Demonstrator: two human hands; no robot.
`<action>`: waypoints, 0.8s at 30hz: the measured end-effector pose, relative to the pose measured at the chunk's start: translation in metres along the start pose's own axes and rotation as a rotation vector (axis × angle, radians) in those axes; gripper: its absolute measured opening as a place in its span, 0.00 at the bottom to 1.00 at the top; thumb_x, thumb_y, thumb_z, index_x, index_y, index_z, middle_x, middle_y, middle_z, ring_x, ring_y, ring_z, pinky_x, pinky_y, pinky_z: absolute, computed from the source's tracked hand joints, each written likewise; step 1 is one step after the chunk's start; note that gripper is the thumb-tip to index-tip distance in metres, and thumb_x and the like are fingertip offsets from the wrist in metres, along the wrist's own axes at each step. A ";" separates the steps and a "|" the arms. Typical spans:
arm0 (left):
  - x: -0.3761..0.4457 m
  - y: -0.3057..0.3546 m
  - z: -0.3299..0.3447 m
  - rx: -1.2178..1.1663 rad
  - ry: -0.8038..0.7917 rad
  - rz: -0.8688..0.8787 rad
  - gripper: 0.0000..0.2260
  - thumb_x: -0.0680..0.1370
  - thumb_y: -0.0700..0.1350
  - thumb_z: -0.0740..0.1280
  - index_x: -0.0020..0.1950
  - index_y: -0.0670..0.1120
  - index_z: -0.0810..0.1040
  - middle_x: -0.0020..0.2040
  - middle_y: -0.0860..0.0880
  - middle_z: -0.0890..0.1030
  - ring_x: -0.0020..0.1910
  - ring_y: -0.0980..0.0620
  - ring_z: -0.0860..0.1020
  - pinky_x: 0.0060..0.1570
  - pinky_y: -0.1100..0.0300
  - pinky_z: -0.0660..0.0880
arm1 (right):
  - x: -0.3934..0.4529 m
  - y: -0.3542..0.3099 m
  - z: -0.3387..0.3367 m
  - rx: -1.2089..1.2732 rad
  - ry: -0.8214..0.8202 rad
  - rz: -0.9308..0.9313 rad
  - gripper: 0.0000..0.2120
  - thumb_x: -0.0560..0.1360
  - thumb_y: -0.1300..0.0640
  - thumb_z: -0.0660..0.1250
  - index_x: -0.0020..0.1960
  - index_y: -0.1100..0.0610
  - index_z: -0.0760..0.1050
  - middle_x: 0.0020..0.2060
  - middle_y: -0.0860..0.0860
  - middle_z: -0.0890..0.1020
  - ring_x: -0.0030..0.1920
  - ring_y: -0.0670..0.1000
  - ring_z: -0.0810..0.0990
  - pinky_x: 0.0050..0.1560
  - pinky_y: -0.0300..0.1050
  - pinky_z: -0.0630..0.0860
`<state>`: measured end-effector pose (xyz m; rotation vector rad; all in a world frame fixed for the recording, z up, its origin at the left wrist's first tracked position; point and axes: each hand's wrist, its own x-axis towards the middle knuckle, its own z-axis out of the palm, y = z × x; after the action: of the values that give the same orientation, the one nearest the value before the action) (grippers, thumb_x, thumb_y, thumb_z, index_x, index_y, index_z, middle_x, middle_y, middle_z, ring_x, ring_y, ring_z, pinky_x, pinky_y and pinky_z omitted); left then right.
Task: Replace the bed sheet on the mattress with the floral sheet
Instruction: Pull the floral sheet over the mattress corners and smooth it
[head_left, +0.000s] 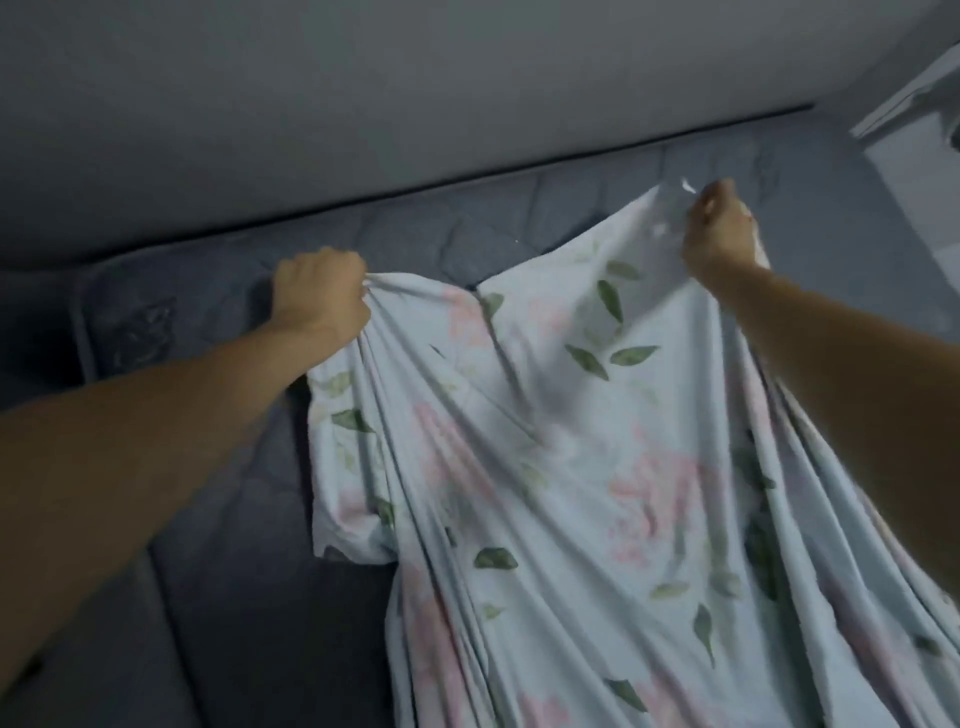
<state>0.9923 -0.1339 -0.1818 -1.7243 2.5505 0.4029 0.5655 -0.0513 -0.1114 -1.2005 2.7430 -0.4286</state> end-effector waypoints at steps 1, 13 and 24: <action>0.004 -0.004 -0.001 0.018 -0.010 -0.006 0.06 0.77 0.39 0.69 0.52 0.38 0.80 0.54 0.34 0.80 0.55 0.33 0.78 0.46 0.49 0.70 | 0.000 -0.004 0.002 -0.078 -0.025 0.012 0.21 0.82 0.50 0.56 0.71 0.56 0.66 0.64 0.62 0.76 0.67 0.65 0.75 0.62 0.55 0.70; 0.005 -0.016 0.072 0.028 0.214 -0.012 0.08 0.78 0.47 0.58 0.51 0.43 0.70 0.51 0.40 0.73 0.52 0.38 0.70 0.49 0.41 0.65 | -0.052 0.023 0.166 -0.261 -0.061 -0.038 0.32 0.81 0.39 0.48 0.84 0.44 0.51 0.83 0.59 0.51 0.82 0.63 0.49 0.81 0.63 0.46; 0.009 -0.012 0.077 0.090 0.216 -0.049 0.07 0.75 0.45 0.60 0.49 0.42 0.70 0.49 0.37 0.71 0.48 0.37 0.69 0.45 0.43 0.62 | 0.027 0.042 0.157 -0.208 0.019 -0.168 0.32 0.80 0.43 0.56 0.83 0.46 0.56 0.81 0.63 0.56 0.82 0.62 0.53 0.81 0.60 0.50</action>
<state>0.9909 -0.1285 -0.2603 -1.8873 2.6138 0.1025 0.5515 -0.0771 -0.2737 -1.4898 2.7685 -0.1720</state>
